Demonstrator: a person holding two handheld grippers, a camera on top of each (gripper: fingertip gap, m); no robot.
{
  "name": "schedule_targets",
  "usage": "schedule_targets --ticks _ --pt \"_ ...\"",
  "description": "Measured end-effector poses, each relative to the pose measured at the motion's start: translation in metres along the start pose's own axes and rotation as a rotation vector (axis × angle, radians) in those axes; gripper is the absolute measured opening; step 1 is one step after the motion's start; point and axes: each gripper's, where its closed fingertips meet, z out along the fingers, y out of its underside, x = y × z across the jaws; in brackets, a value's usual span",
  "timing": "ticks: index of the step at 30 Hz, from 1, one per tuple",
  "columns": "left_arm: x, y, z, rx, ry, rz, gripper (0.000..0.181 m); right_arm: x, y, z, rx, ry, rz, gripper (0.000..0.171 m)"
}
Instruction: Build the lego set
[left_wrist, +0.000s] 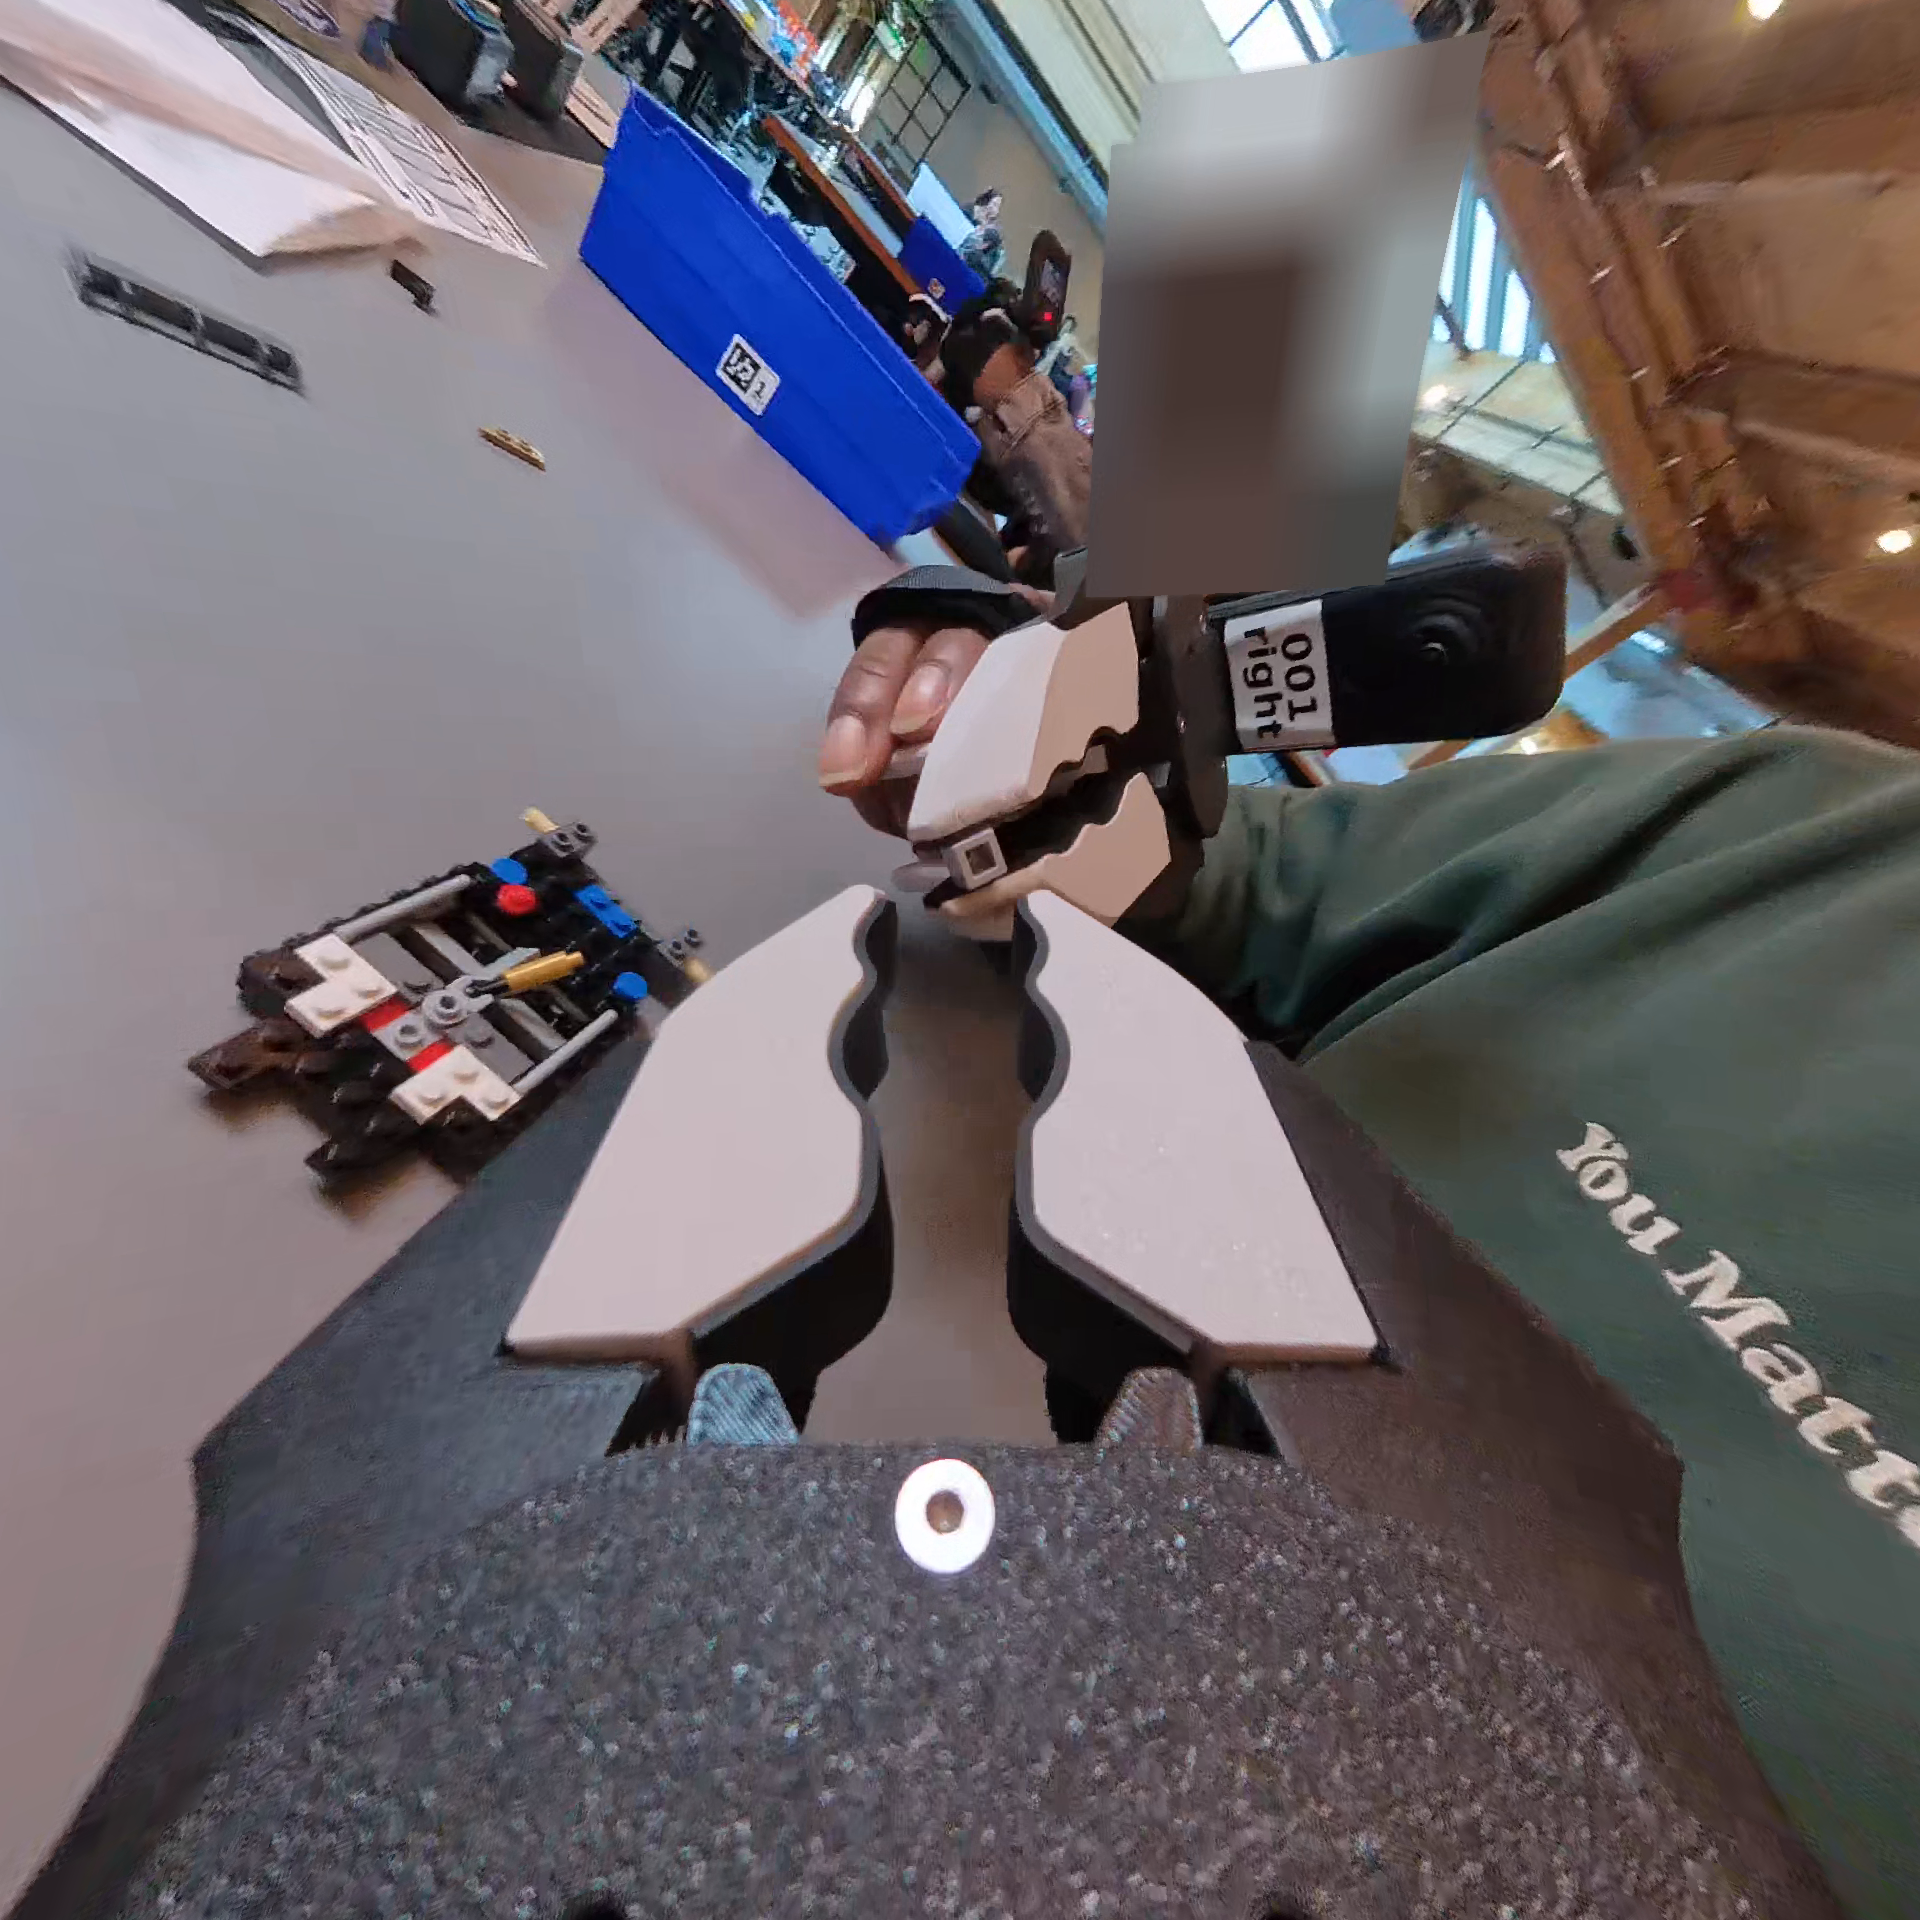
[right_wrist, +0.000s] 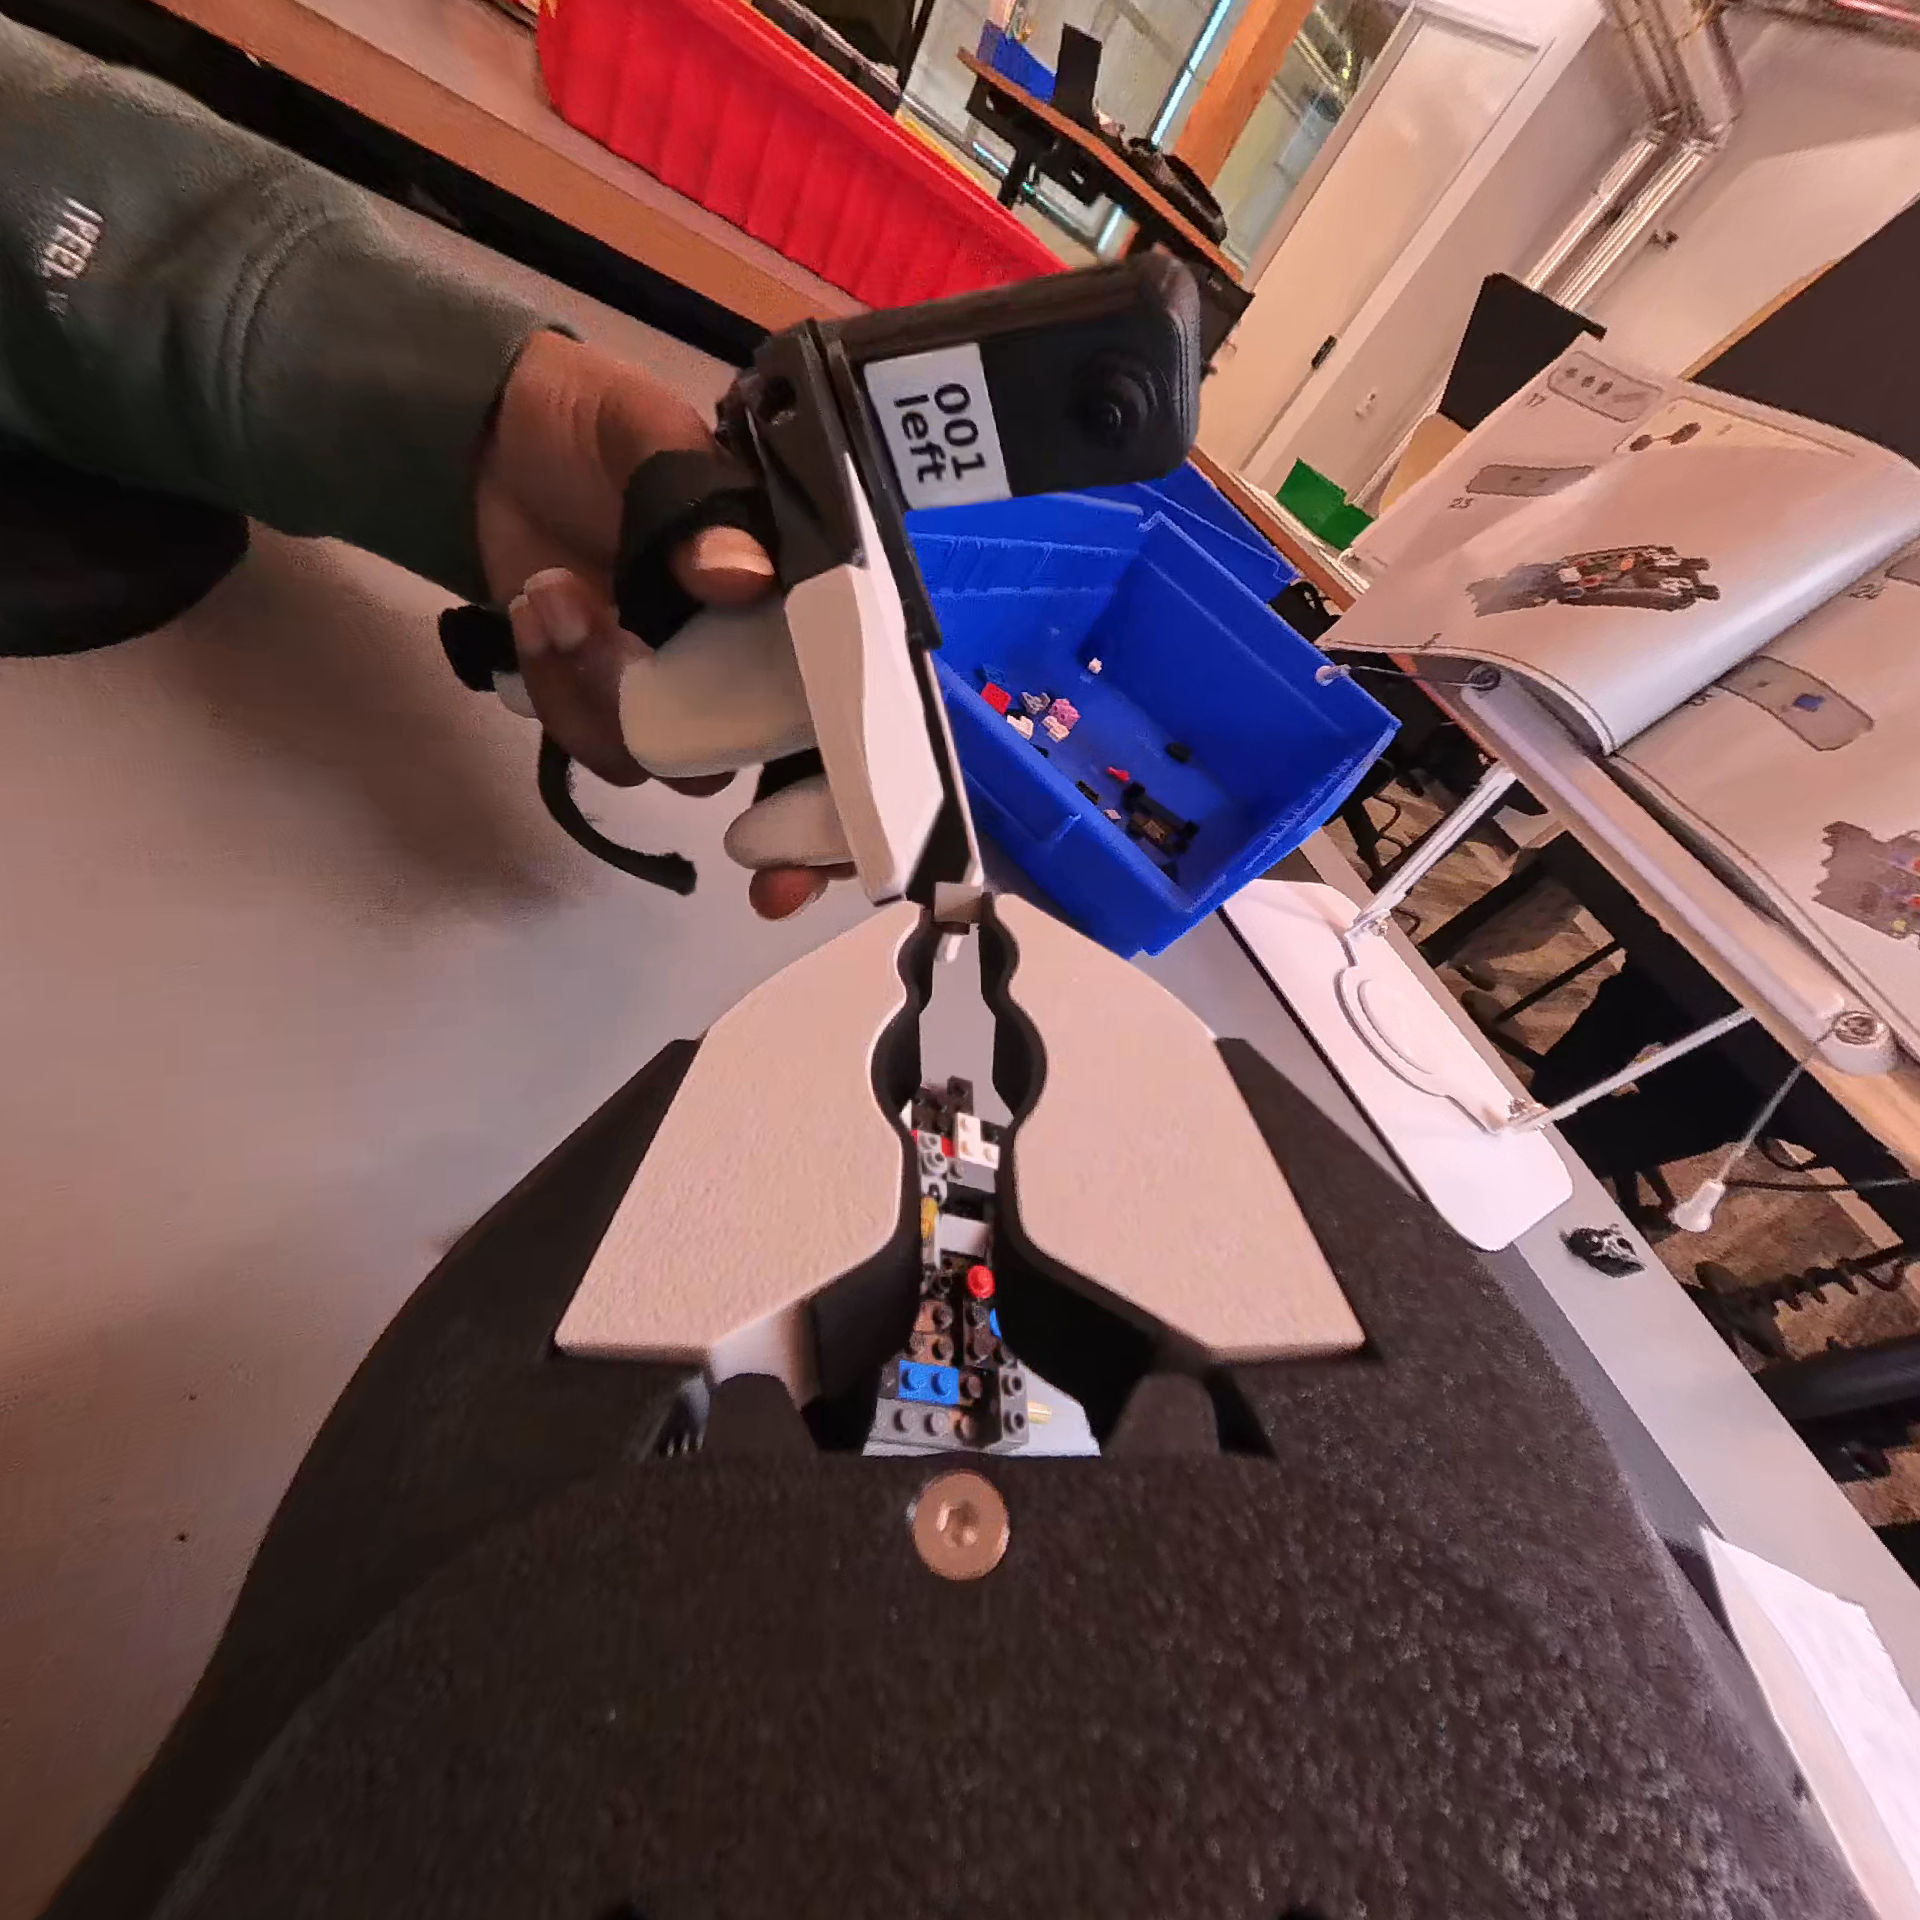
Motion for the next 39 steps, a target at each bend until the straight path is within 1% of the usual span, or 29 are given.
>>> schedule_targets --ticks 5,9,13,14,15,16,17,19,20,22,23,25,26,27,30,33,36,38,39 --pt "-0.002 0.001 0.000 0.005 0.009 -0.016 0.019 -0.001 0.001 0.000 -0.006 -0.010 -0.002 0.008" --pt "0.004 -0.007 -0.002 0.057 0.061 -0.073 0.019 -0.006 0.000 0.001 -0.007 -0.030 -0.013 0.008" --pt "0.001 0.000 0.003 0.015 0.035 -0.074 0.013 -0.005 0.004 0.002 -0.033 -0.011 -0.049 0.008" --pt "-0.001 -0.003 0.002 0.026 0.020 -0.064 0.009 0.001 0.005 0.002 -0.041 0.024 -0.056 0.010" --pt "-0.003 -0.009 -0.001 0.050 -0.004 -0.047 0.009 0.008 0.006 0.000 -0.057 0.055 -0.057 0.021" --pt "-0.008 -0.016 -0.006 0.082 -0.044 -0.026 0.009 0.017 0.008 -0.003 -0.072 0.081 -0.044 0.030" --pt "-0.017 -0.025 -0.014 0.114 -0.110 0.000 0.009 0.026 0.007 -0.007 -0.064 0.101 -0.024 0.033" --pt "-0.043 -0.046 -0.040 0.174 -0.332 0.093 0.009 0.042 0.009 -0.018 -0.051 0.123 0.019 0.032" --pt "-0.060 -0.057 -0.059 0.186 -0.487 0.155 0.009 0.050 0.016 -0.022 -0.075 0.128 0.041 0.032" --pt "-0.093 -0.071 -0.100 0.140 -0.800 0.269 0.009 0.055 0.034 -0.025 -0.149 0.082 0.102 0.032" --pt "-0.108 -0.074 -0.118 0.099 -0.932 0.293 0.009 0.055 0.044 -0.026 -0.183 0.060 0.139 0.032" --pt "-0.133 -0.075 -0.147 0.024 -1.135 0.294 0.009 0.046 0.060 -0.024 -0.236 -0.019 0.210 0.031" --pt "-0.143 -0.073 -0.157 0.003 -1.193 0.278 0.010 0.041 0.067 -0.022 -0.262 -0.046 0.239 0.031" --pt "-0.151 -0.071 -0.162 0.000 -1.227 0.255 0.018 0.036 0.072 -0.020 -0.280 -0.071 0.252 0.032" --pt "-0.164 -0.059 -0.162 -0.019 -1.225 0.184 0.043 0.025 0.082 -0.016 -0.332 -0.102 0.219 0.030" --pt "-0.164 -0.058 -0.161 -0.024 -1.199 0.176 0.049 0.020 0.083 -0.014 -0.337 -0.115 0.203 0.027" --pt "-0.162 -0.056 -0.160 -0.039 -1.185 0.183 0.050 0.023 0.082 -0.014 -0.326 -0.104 0.209 0.025" --pt "-0.159 -0.059 -0.159 -0.032 -1.180 0.221 0.048 0.025 0.080 -0.014 -0.309 -0.094 0.217 0.022" --pt "-0.157 -0.064 -0.162 -0.018 -1.199 0.254 0.043 0.026 0.079 -0.015 -0.305 -0.093 0.223 0.022"
